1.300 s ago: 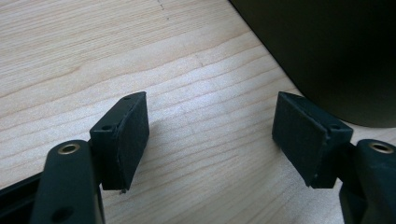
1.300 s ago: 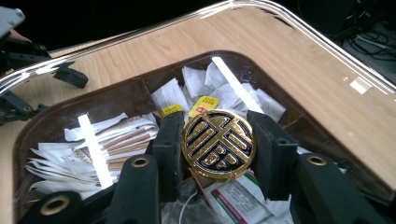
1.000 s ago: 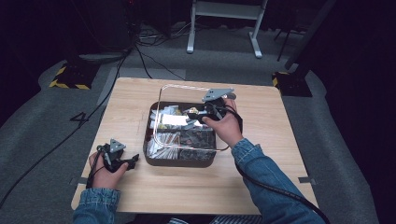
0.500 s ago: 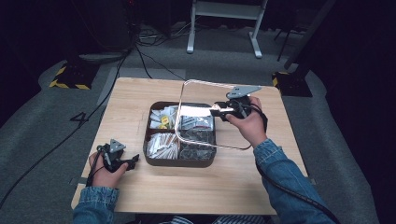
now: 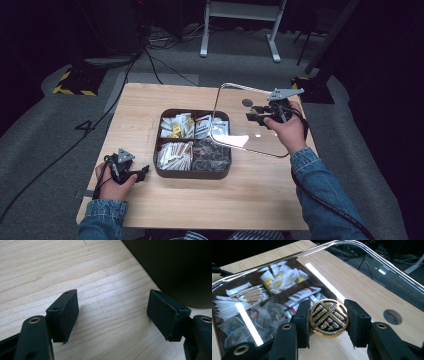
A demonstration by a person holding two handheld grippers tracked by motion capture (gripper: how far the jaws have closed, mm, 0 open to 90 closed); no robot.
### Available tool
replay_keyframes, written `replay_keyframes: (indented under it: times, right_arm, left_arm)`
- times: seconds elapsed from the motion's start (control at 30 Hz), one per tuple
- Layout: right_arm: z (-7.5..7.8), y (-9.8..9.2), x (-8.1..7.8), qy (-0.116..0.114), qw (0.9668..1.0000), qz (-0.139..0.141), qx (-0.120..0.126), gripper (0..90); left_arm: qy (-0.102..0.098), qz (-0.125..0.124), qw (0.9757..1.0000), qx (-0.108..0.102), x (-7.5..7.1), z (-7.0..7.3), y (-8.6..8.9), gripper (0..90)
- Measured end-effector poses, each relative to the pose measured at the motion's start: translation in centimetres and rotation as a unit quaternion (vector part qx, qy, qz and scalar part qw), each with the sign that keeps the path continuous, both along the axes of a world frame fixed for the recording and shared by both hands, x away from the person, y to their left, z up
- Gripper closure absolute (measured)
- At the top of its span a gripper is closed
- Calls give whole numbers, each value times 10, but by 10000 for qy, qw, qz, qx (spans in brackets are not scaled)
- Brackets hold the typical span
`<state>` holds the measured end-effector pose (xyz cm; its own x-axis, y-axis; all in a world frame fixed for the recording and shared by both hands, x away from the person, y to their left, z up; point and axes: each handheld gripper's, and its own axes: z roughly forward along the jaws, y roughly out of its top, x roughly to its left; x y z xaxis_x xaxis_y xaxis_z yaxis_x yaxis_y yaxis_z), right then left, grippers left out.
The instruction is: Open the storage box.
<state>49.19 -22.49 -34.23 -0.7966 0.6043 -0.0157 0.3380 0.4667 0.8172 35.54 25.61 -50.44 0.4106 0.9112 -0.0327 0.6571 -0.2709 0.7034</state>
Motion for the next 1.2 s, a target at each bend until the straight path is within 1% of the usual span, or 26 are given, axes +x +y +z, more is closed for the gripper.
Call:
replay_keyframes:
  times: [0.03, 0.07, 0.17, 0.27, 0.3, 0.33, 0.4, 0.43, 0.47, 0.63, 0.7, 0.73, 0.77, 0.87, 0.9, 1.07, 1.13, 1.2]
  right_arm:
    - [-1, -7, 2, 28, 10000, -51, -7, 590]
    - [-1, -7, 2, 28, 10000, -51, -7, 590]
    - [-2, -17, 5, 45, 9999, -90, -6, 590]
    - [-5, -28, 7, 42, 9999, -140, -72, 591]
    - [-8, -35, 8, 27, 9997, -195, -128, 591]
    - [-8, -35, 8, 27, 9997, -195, -128, 591]
    - [-11, -43, 10, 38, 9995, -266, -164, 591]
    - [-15, -51, 12, 85, 9992, -353, -175, 591]
    - [-15, -51, 12, 85, 9992, -353, -175, 591]
    - [-25, -67, 16, 156, 9982, -551, -191, 591]
    - [-30, -72, 17, 196, 9977, -602, -245, 591]
    - [-35, -77, 19, 222, 9972, -656, -281, 590]
    - [-35, -77, 19, 222, 9972, -656, -281, 590]
    - [-43, -84, 23, 250, 9965, -732, -312, 590]
    - [-43, -84, 23, 250, 9965, -732, -312, 590]
    - [-55, -90, 28, 239, 9962, -721, -424, 590]
    - [-63, -92, 29, 288, 9960, -704, -472, 590]
    - [-66, -93, 30, 307, 9959, -700, -481, 590]
  left_arm:
    - [1, 0, 10000, 1, 0, 0, 0, 260]
    - [1, 0, 10000, 1, 0, 0, 0, 260]
    - [0, -1, 10000, 1, 0, 0, 0, 260]
    - [0, 0, 10000, 1, 0, 0, 0, 260]
    - [0, 0, 10000, 1, 0, 0, 0, 260]
    - [0, 0, 10000, 1, 0, 0, 0, 260]
    - [0, -1, 10000, 2, 0, 0, 0, 260]
    - [0, -1, 10000, 2, 0, 0, 0, 260]
    - [1, 0, 10000, 1, 0, 0, 0, 260]
    - [1, 0, 10000, 2, 0, 0, 0, 260]
    - [1, 0, 10000, 1, 0, 0, 0, 260]
    - [1, 0, 10000, 0, 0, 0, 0, 260]
    - [1, 0, 10000, 0, 0, 0, 0, 260]
    - [1, 1, 10000, 0, 0, 0, 0, 260]
    - [1, 1, 10000, 0, 0, 0, 0, 260]
    - [0, 1, 10000, 0, 0, 0, 0, 260]
    - [1, -1, 10000, 1, 0, 0, 0, 260]
    - [1, 0, 10000, 1, 0, 0, 0, 260]
